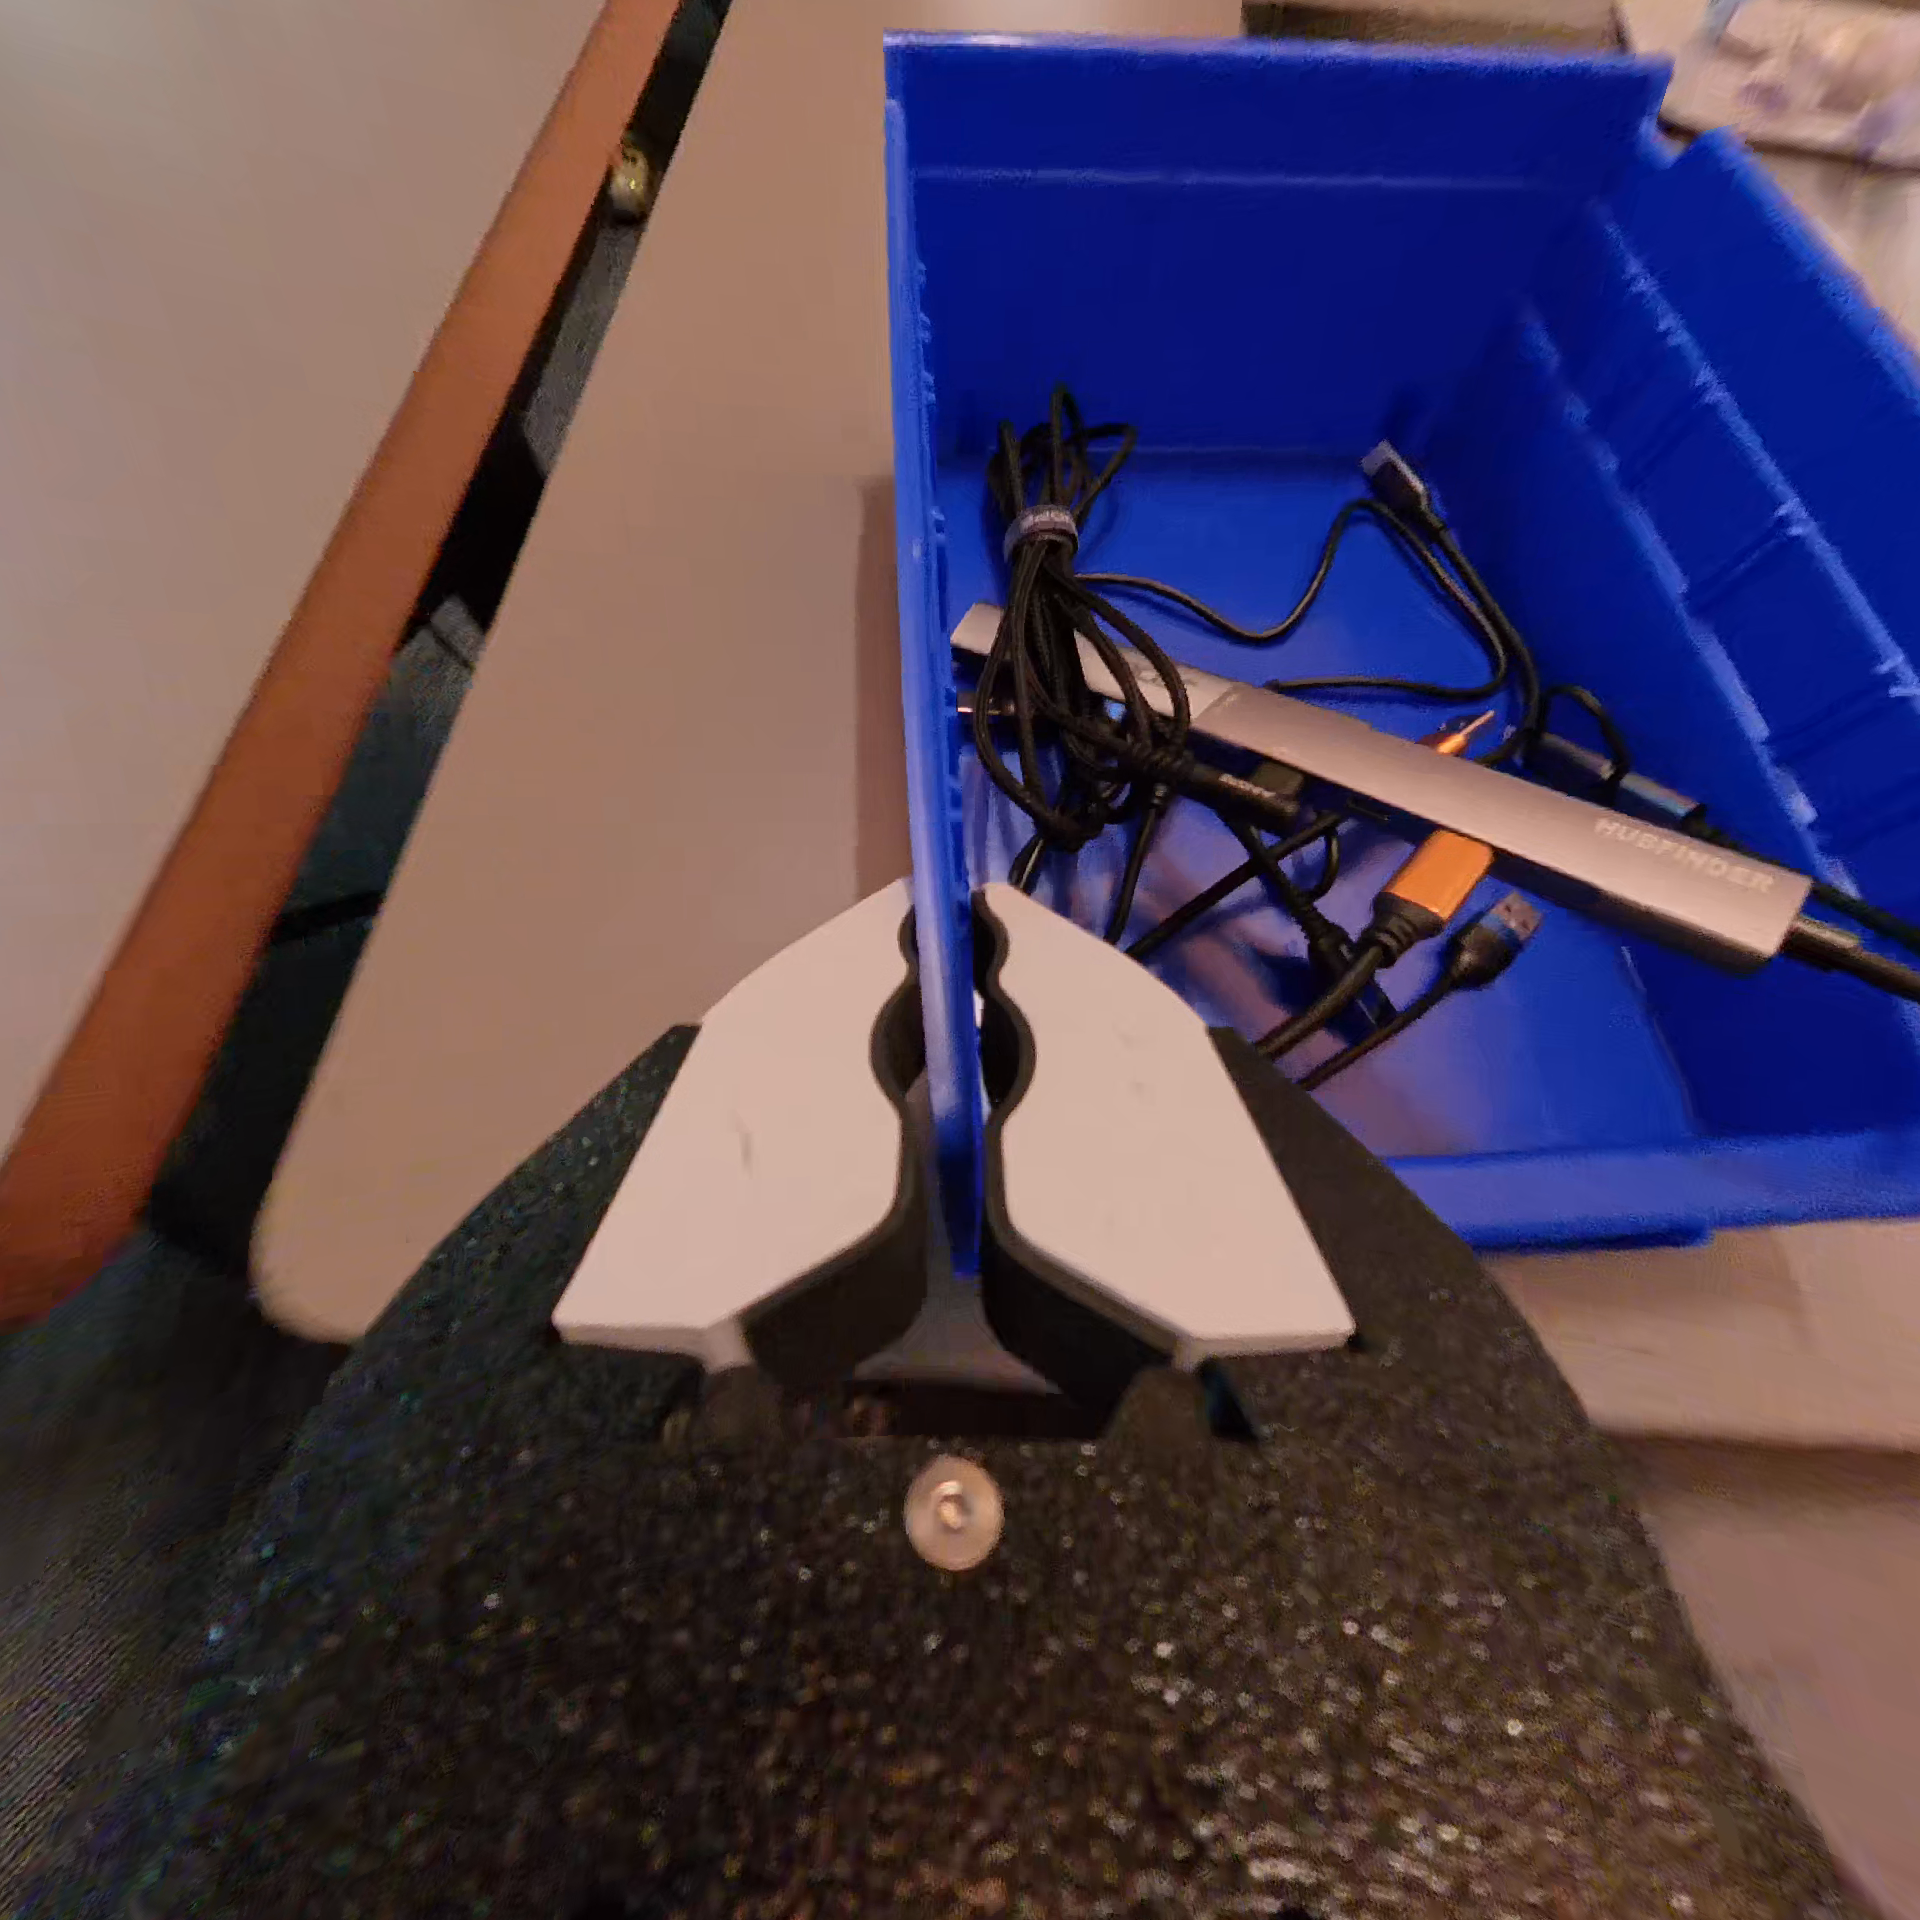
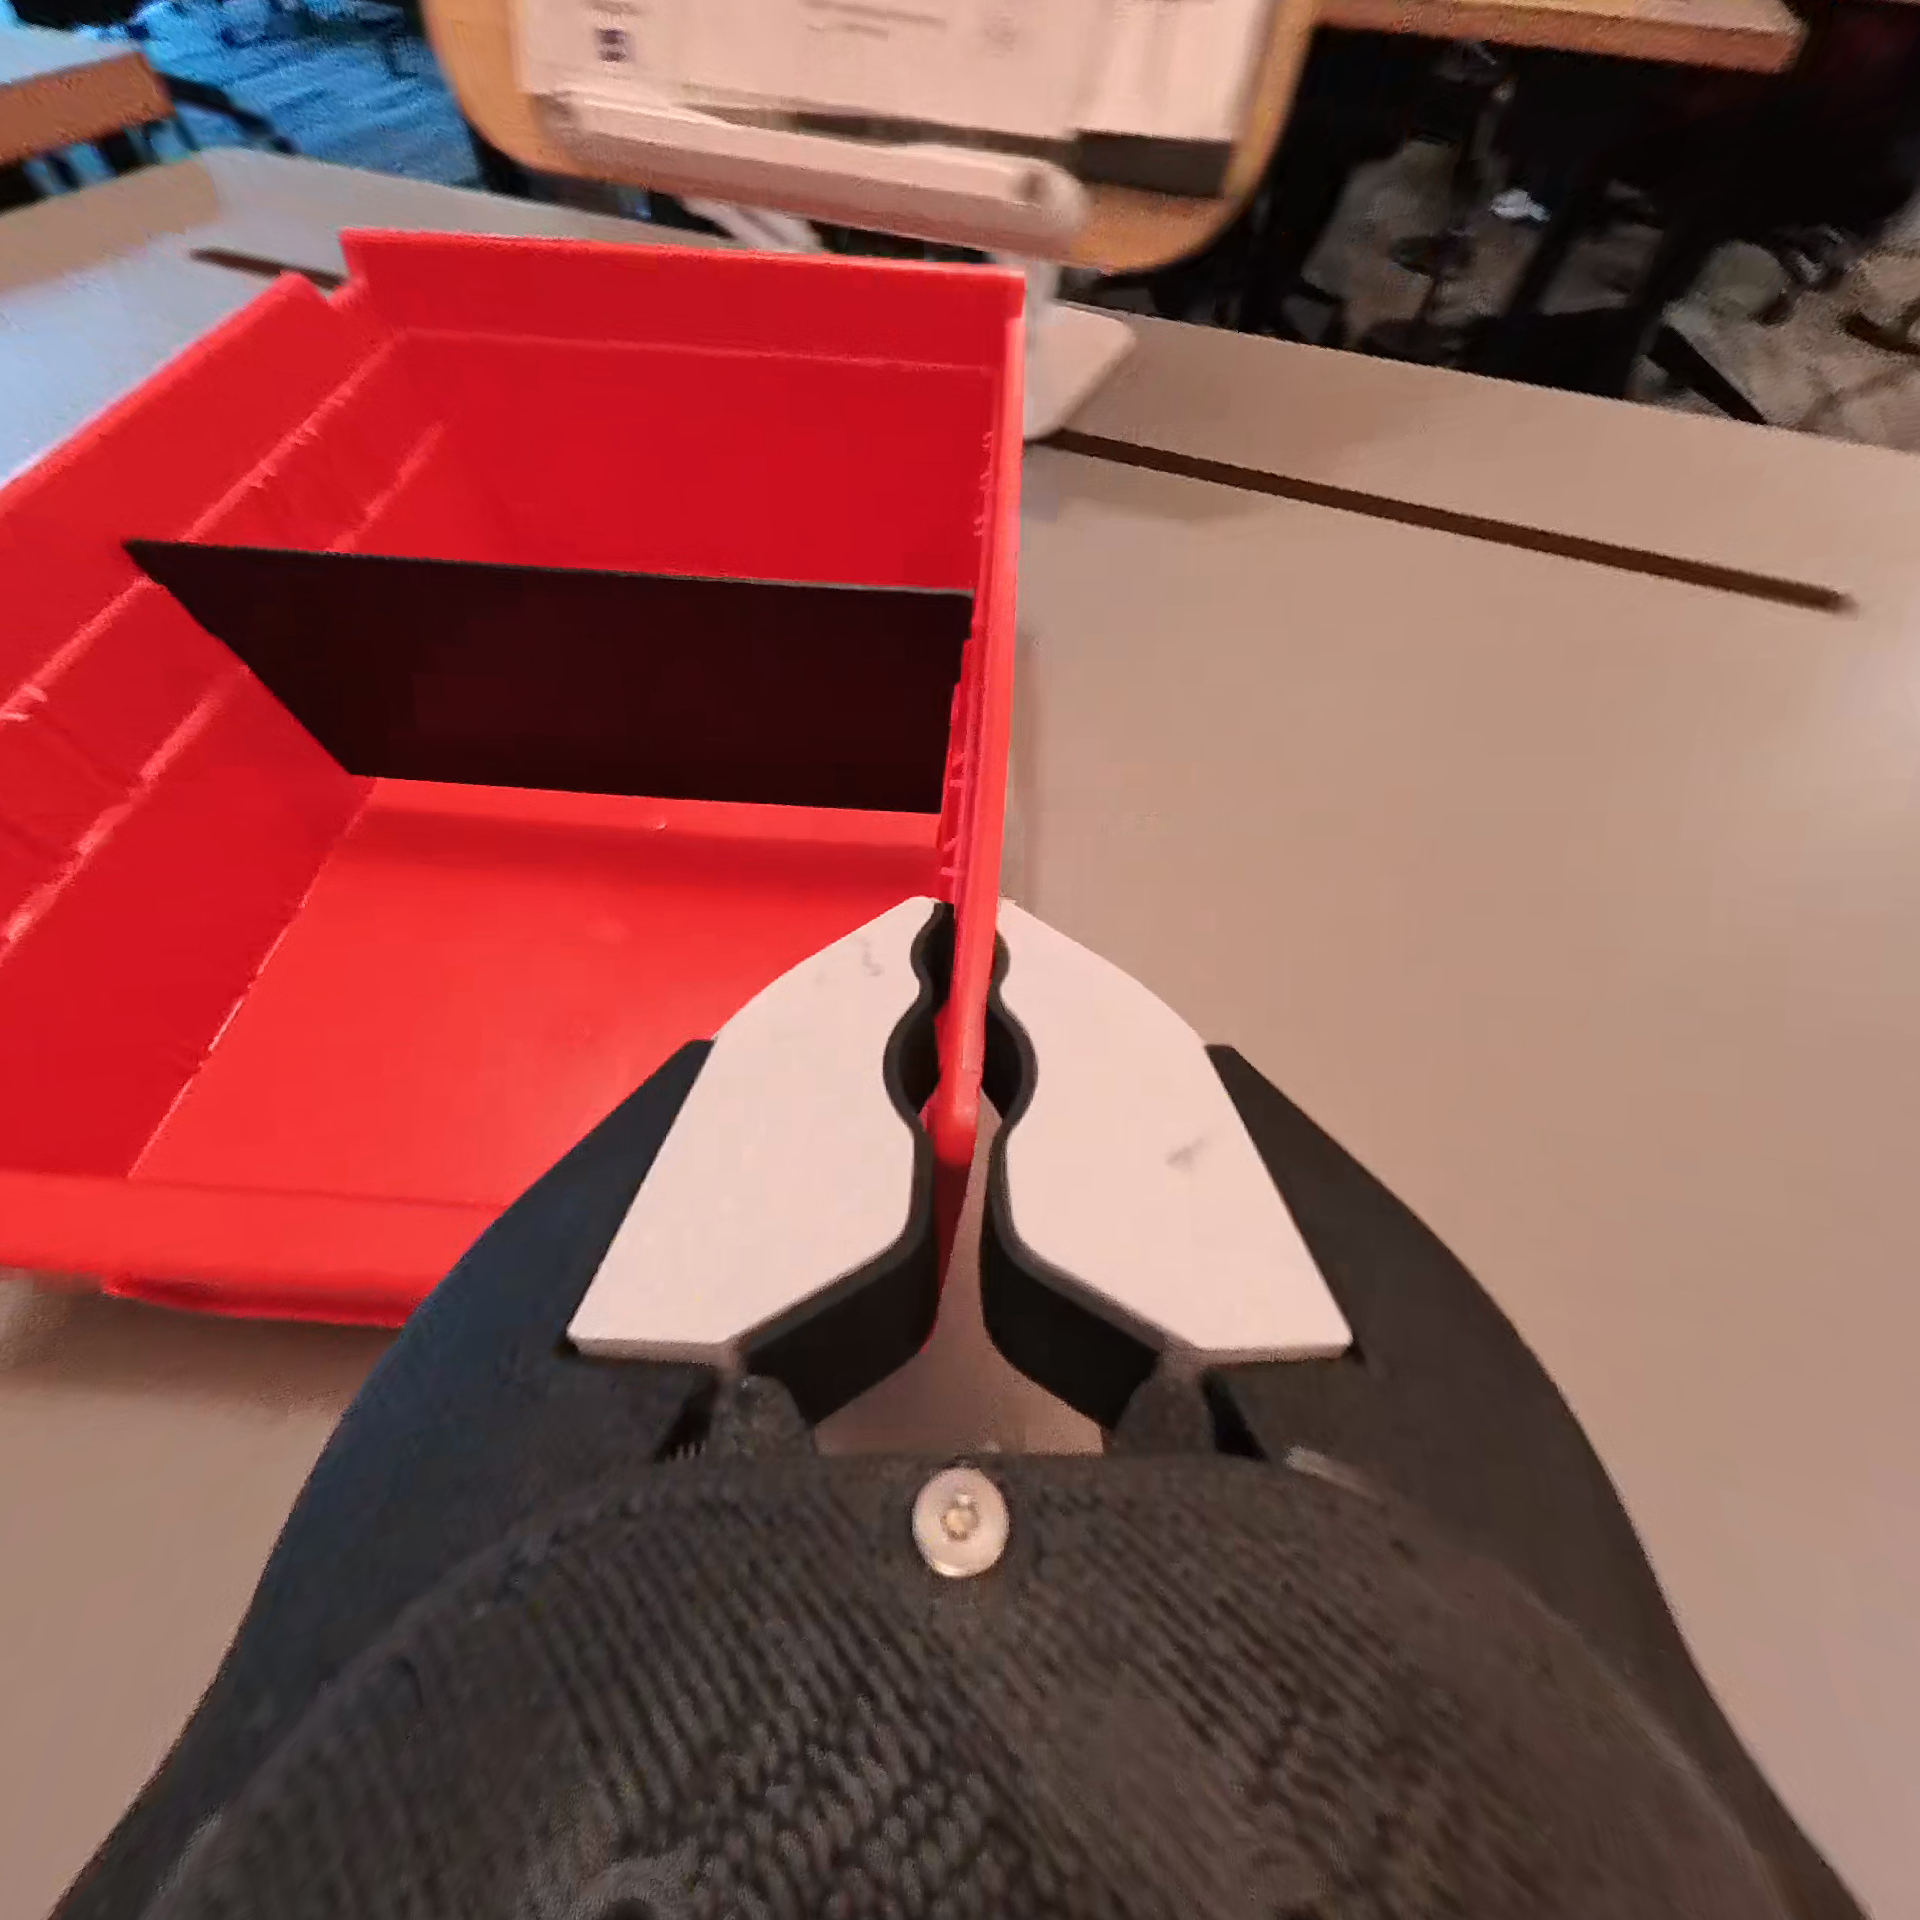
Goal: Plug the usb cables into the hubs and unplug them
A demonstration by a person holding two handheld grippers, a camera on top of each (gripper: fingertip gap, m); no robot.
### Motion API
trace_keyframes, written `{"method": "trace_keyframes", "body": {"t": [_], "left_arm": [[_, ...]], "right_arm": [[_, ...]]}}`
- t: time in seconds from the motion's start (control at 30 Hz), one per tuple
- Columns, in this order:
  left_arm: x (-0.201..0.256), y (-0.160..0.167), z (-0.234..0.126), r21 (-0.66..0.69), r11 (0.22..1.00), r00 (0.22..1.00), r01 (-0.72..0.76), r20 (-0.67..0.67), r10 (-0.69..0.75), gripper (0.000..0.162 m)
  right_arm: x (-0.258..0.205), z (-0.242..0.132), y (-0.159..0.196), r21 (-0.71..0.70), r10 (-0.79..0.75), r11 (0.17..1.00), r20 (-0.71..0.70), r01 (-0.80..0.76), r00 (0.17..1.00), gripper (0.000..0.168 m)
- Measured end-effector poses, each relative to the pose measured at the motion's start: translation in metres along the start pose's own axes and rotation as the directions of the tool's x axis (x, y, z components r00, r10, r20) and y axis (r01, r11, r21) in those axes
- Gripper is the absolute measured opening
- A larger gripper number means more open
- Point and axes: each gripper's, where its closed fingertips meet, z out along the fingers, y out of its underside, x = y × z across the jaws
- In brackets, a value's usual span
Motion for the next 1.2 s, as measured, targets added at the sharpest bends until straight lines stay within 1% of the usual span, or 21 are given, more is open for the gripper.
{"method": "trace_keyframes", "body": {"t": [0.1, 0.2, 0.37, 0.5, 0.67, 0.8, 0.87, 0.9, 0.93, 1.0, 1.07, 1.1, 1.13, 1.2], "left_arm": [[0.036, -0.022, 0.036, 0.024, 1.000, 1.000, -0.016, -0.025, 0.016, 0.005], [0.074, -0.040, 0.068, 0.036, 0.999, 0.998, -0.030, -0.046, 0.032, 0.005], [0.125, -0.067, 0.113, 0.047, 0.995, 0.995, -0.083, -0.048, 0.085, 0.006], [0.146, -0.080, 0.134, 0.050, 0.997, 0.997, -0.056, -0.053, 0.059, 0.006], [0.154, -0.084, 0.141, 0.057, 0.993, 0.994, -0.100, -0.040, 0.102, 0.006], [0.154, -0.084, 0.140, 0.053, 0.984, 0.984, -0.171, -0.046, 0.174, 0.007], [0.152, -0.087, 0.135, 0.044, 0.971, 0.971, -0.236, -0.038, 0.237, 0.015], [0.150, -0.095, 0.128, 0.072, 0.960, 0.962, -0.271, -0.012, 0.272, 0.019], [0.151, -0.107, 0.119, 0.121, 0.940, 0.948, -0.317, 0.008, 0.319, 0.024], [0.163, -0.129, 0.102, 0.212, 0.876, 0.898, -0.434, 0.019, 0.440, 0.028], [0.188, -0.134, 0.092, 0.251, 0.786, 0.809, -0.565, -0.018, 0.587, 0.041], [0.203, -0.130, 0.090, 0.258, 0.726, 0.743, -0.637, -0.045, 0.668, 0.049], [0.218, -0.121, 0.090, 0.258, 0.652, 0.660, -0.713, -0.065, 0.748, 0.055], [0.241, -0.104, 0.094, 0.234, 0.469, 0.475, -0.851, -0.036, 0.879, 0.057]], "right_arm": [[0.066, -0.029, 0.013, -0.020, 0.006, 1.000, -0.114, -0.008, 0.993, 0.003], [0.121, -0.049, 0.025, -0.034, 0.008, 0.999, -0.211, -0.016, 0.977, 0.004], [0.185, -0.062, 0.033, -0.002, 0.035, 0.999, -0.356, -0.038, 0.934, 0.005], [0.205, -0.060, 0.032, 0.027, 0.065, 0.998, -0.403, -0.059, 0.913, 0.004], [0.213, -0.055, 0.029, 0.074, 0.131, 0.991, -0.395, -0.111, 0.909, 0.004], [0.210, -0.057, 0.028, 0.090, 0.134, 0.990, -0.397, -0.106, 0.908, 0.004], [0.206, -0.063, 0.028, 0.119, 0.148, 0.987, -0.386, -0.110, 0.910, 0.010], [0.206, -0.067, 0.026, 0.138, 0.140, 0.986, -0.394, -0.092, 0.908, 0.014], [0.208, -0.070, 0.023, 0.145, 0.116, 0.987, -0.407, -0.061, 0.906, 0.019], [0.211, -0.081, 0.018, 0.101, 0.066, 0.995, -0.440, -0.024, 0.895, 0.032], [0.213, -0.093, 0.007, 0.092, 0.028, 0.996, -0.460, 0.016, 0.888, 0.040], [0.211, -0.098, 0.000, 0.106, 0.023, 0.994, -0.457, 0.029, 0.889, 0.042], [0.208, -0.102, -0.007, 0.129, 0.022, 0.991, -0.447, 0.040, 0.894, 0.042], [0.201, -0.108, -0.019, 0.171, 0.027, 0.984, -0.431, 0.052, 0.902, 0.042]]}}
